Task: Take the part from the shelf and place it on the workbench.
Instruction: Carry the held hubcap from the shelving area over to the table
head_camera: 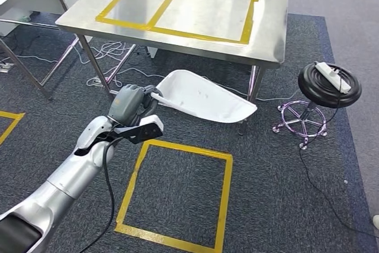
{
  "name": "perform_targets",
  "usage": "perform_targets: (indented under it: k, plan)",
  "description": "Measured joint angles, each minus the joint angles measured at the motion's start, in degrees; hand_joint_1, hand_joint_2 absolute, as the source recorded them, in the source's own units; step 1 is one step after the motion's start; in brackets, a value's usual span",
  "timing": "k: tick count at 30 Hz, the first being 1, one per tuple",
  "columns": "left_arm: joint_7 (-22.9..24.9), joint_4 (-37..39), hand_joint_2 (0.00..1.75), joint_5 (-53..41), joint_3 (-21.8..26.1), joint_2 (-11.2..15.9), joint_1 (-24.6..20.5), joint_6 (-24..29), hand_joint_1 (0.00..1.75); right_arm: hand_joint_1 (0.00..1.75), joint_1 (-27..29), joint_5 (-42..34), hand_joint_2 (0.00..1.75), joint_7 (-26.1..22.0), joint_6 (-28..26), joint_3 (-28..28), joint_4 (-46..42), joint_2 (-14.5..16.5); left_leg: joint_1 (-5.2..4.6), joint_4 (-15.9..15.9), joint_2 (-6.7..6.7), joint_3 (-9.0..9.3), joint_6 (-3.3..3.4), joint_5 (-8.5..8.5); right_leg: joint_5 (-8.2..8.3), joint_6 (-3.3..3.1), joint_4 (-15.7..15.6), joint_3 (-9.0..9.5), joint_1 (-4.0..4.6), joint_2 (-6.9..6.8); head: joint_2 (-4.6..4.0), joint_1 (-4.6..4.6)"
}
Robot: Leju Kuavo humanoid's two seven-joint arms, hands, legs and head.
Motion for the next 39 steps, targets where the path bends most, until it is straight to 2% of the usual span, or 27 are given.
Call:
perform_targets:
  k: [1, 2, 3, 5, 7, 9, 11, 12, 13, 14, 16, 17, 19, 22, 23, 24, 26, 27, 28, 29, 31, 32, 33, 34, 37, 39]
  plan:
    - [0.00, -0.02, 1.75, -0.02, 0.02, 0.04, -0.02, 0.01, 1.75, 0.00, 0.08, 0.00, 1.75, 0.02, 0.01, 0.00, 0.02, 0.03, 0.09, 0.50, -0.09, -0.08, -0.47, -0.38, 1.30, 0.20, -3.33, 1.74, -0.13, 0.34, 0.00, 0.09]
    - [0.00, -0.05, 1.75, -0.02, 0.03, 0.09, -0.03, 0.02, 1.75, 0.00, 0.17, -0.01, 1.75, 0.04, 0.01, -0.01, 0.03, 0.06, 0.12, 0.95, -0.17, -0.20, -0.91, -0.68, 2.04, 0.01, -5.69, 2.96, -0.24, 0.65, 0.00, 0.11]
    - [0.00, -0.09, 1.75, -0.02, 0.04, 0.16, -0.03, 0.03, 1.75, 0.00, 0.23, 0.00, 1.75, 0.04, 0.01, -0.01, 0.04, 0.08, 0.07, 1.23, -0.24, -0.30, -1.27, -0.86, 2.08, -0.36, -6.73, 3.52, -0.25, 0.94, 0.00, 0.05]
    - [0.00, -0.16, 1.75, -0.04, 0.03, 0.24, 0.02, 0.04, 1.75, 0.00, 0.22, 0.00, 1.75, 0.04, 0.00, -0.02, 0.04, 0.07, 0.09, 1.17, -0.31, -0.32, -1.79, -0.89, 1.84, -1.69, -6.55, 3.50, -0.06, 1.10, 0.00, -0.18]
    - [0.01, -0.21, 1.75, -0.18, 0.02, 0.30, -0.02, 0.04, 1.75, 0.00, 0.20, 0.01, 1.75, 0.04, -0.01, -0.02, 0.04, 0.06, 0.15, 1.97, 0.51, -0.60, -2.21, -1.50, 1.78, -2.61, -6.57, 3.67, -0.04, 0.95, 0.00, -0.42]
    - [0.02, -0.30, 1.75, -0.34, 0.02, 0.36, -0.09, 0.04, 1.75, 0.00, 0.26, 0.03, 1.75, 0.04, -0.02, -0.02, 0.04, 0.07, 0.05, 7.01, 1.96, -3.12, -2.43, -3.93, 1.63, -3.28, -6.65, 3.95, -0.09, 0.66, 0.00, -0.70]
    - [0.04, -0.34, 1.75, -0.38, 0.01, 0.34, 0.02, 0.03, 1.75, 0.00, 0.37, 0.04, 1.75, 0.04, -0.02, -0.02, 0.04, 0.05, 0.01, 14.68, 2.60, -7.51, -2.44, -6.72, 1.35, -3.63, -6.64, 4.14, -0.01, 0.30, 0.00, -0.85]
    - [0.08, -0.34, 1.75, -0.38, 0.01, 0.33, 0.14, 0.03, 1.75, 0.00, 0.44, 0.04, 1.75, 0.04, -0.02, -0.02, 0.04, 0.05, 0.01, 17.08, 2.65, -9.10, -2.38, -7.03, 1.18, -3.68, -6.64, 4.30, 0.02, 0.14, 0.00, -0.85]
    - [0.11, -0.35, 1.75, -0.39, 0.00, 0.33, 0.24, 0.02, 1.75, 0.00, 0.49, 0.03, 1.75, 0.04, -0.02, -0.02, 0.04, 0.04, 0.01, 17.59, 2.66, -9.73, -2.28, -6.31, 0.97, -3.67, -6.64, 4.52, 0.03, 0.02, 0.00, -0.86]
    - [0.15, -0.36, 1.75, -0.40, 0.00, 0.34, 0.29, 0.02, 1.75, 0.00, 0.52, 0.03, 1.75, 0.02, -0.02, -0.02, 0.04, 0.05, 0.00, 15.92, 2.69, -9.20, -2.13, -4.58, 0.73, -3.58, -6.64, 4.85, 0.03, -0.07, 0.00, -0.87]
    - [0.19, -0.40, 1.75, -0.43, 0.01, 0.37, 0.17, 0.01, 1.75, 0.00, 0.52, 0.04, 1.75, -0.04, -0.02, -0.02, 0.04, 0.05, -0.04, 8.84, 3.20, -5.84, -1.81, -0.48, 0.11, -3.17, -6.65, 5.59, 0.09, -0.17, 0.00, -0.89]
    - [0.21, -0.43, 1.75, -0.43, 0.01, 0.37, 0.05, -0.01, 1.75, 0.00, 0.50, 0.04, 1.75, -0.08, -0.02, -0.02, 0.04, 0.05, -0.13, 5.53, 3.49, -4.18, -1.65, 0.52, -0.25, -2.86, -6.60, 5.82, 0.23, -0.19, 0.00, -0.94]
    - [0.27, -0.48, 1.75, -0.46, 0.01, 0.33, -0.08, -0.04, 1.75, 0.00, 0.50, 0.05, 1.75, -0.10, -0.02, -0.02, 0.04, 0.04, -0.38, 2.52, 3.85, -2.67, -1.28, 0.42, -0.74, -2.16, -6.88, 6.10, 0.50, -0.23, 0.00, -0.90]
    - [0.35, -0.56, 1.75, -0.52, 0.01, 0.34, -0.07, -0.05, 1.75, 0.00, 0.51, 0.07, 1.75, -0.16, -0.02, -0.02, 0.04, 0.04, -0.41, 2.05, 3.49, -2.15, -0.24, -0.24, -1.37, -1.20, -7.13, 6.54, 0.40, -0.53, 0.00, -0.69]
    - [0.36, -0.60, 1.75, -0.52, 0.03, 0.37, -0.13, -0.05, 1.75, 0.00, 0.49, 0.07, 1.75, -0.20, -0.02, -0.02, 0.04, 0.04, -0.39, 1.94, 3.43, -1.83, 0.16, -0.40, -2.18, -1.01, -5.61, 5.93, 0.39, -0.59, 0.00, -0.60]
    - [0.37, -0.63, 1.75, -0.52, 0.04, 0.37, -0.17, -0.05, 1.75, 0.00, 0.48, 0.07, 1.75, -0.23, -0.02, -0.02, 0.04, 0.04, -0.42, 1.87, 3.38, -1.49, 0.55, -0.61, -3.45, -0.93, -2.71, 4.46, 0.41, -0.59, 0.00, -0.49]
    - [0.37, -0.65, 1.75, -0.52, 0.02, 0.34, -0.12, -0.06, 1.75, 0.00, 0.42, 0.02, 1.75, -0.33, -0.01, -0.02, 0.04, 0.04, -0.73, 1.87, 3.23, -0.90, 1.13, -1.16, -6.10, -0.93, 5.19, -0.10, 0.55, -0.56, 0.00, -0.34]
    - [0.37, -0.65, 1.75, -0.52, 0.00, 0.32, -0.03, -0.07, 1.75, 0.00, 0.33, 0.00, 1.75, -0.37, -0.01, -0.02, 0.04, 0.04, -0.89, 1.88, 3.14, -0.59, 1.27, -1.45, -6.49, -0.95, 8.03, -2.13, 0.64, -0.55, 0.00, -0.33]
    - [0.37, -0.65, 1.75, -0.52, -0.02, 0.31, 0.04, -0.09, 1.75, 0.00, 0.23, -0.01, 1.75, -0.40, 0.00, -0.02, 0.04, 0.04, -1.01, 1.88, 3.02, -0.21, 1.33, -1.76, -5.74, -1.02, 8.90, -3.26, 0.71, -0.55, 0.00, -0.31]
    - [0.37, -0.65, 1.75, -0.52, -0.02, 0.29, 0.07, -0.10, 1.75, 0.00, 0.15, 0.01, 1.75, -0.42, 0.00, -0.02, 0.04, 0.04, -1.10, 1.88, 2.90, 0.29, 1.33, -2.11, -3.92, -1.16, 7.56, -3.26, 0.78, -0.55, 0.00, -0.31]
    - [0.37, -0.65, 1.75, -0.52, -0.03, 0.22, -0.01, -0.12, 1.75, 0.00, 0.25, 0.04, 1.75, -0.34, -0.01, -0.02, 0.04, 0.04, -1.20, 1.88, 2.62, 1.49, 1.17, -2.92, 1.20, -1.63, 0.37, -0.76, 0.90, -0.41, 0.00, -0.26]
    - [0.37, -0.65, 1.75, -0.52, -0.03, 0.20, -0.09, -0.13, 1.75, 0.00, 0.35, 0.05, 1.75, -0.31, -0.03, -0.02, 0.04, 0.04, -1.30, 1.95, 2.46, 1.93, 0.96, -3.32, 2.82, -1.86, -3.28, 0.86, 0.97, -0.31, 0.00, -0.23]
    - [0.37, -0.65, 1.75, -0.52, -0.03, 0.19, -0.15, -0.14, 1.75, 0.00, 0.42, 0.06, 1.75, -0.27, -0.04, -0.02, 0.04, 0.04, -1.36, 1.97, 2.34, 2.17, 0.72, -3.60, 3.58, -2.05, -5.67, 1.97, 1.04, -0.21, 0.00, -0.26]
    - [0.37, -0.65, 1.75, -0.52, -0.03, 0.19, -0.19, -0.15, 1.75, 0.00, 0.46, 0.06, 1.75, -0.27, -0.05, -0.02, 0.04, 0.04, -1.40, 1.96, 2.26, 2.24, 0.42, -3.77, 3.50, -2.22, -6.73, 2.51, 1.14, -0.13, 0.00, -0.25]
    - [0.37, -0.70, 1.75, -0.54, -0.02, 0.18, -0.24, -0.15, 1.75, 0.00, 0.43, 0.07, 1.75, -0.27, -0.05, -0.02, 0.04, 0.04, -1.31, 1.92, 2.34, 2.24, -0.54, -4.23, 3.10, -2.95, -7.55, 3.12, 1.03, -0.08, 0.00, -0.35]
    - [0.37, -0.78, 1.75, -0.54, -0.01, 0.19, -0.40, -0.14, 1.75, 0.00, 0.36, 0.11, 1.75, -0.28, -0.05, -0.02, 0.03, 0.04, -1.29, 5.15, 2.61, 0.70, -1.13, -5.90, 2.97, -3.47, -8.14, 3.91, 0.65, -0.15, 0.00, -0.49]
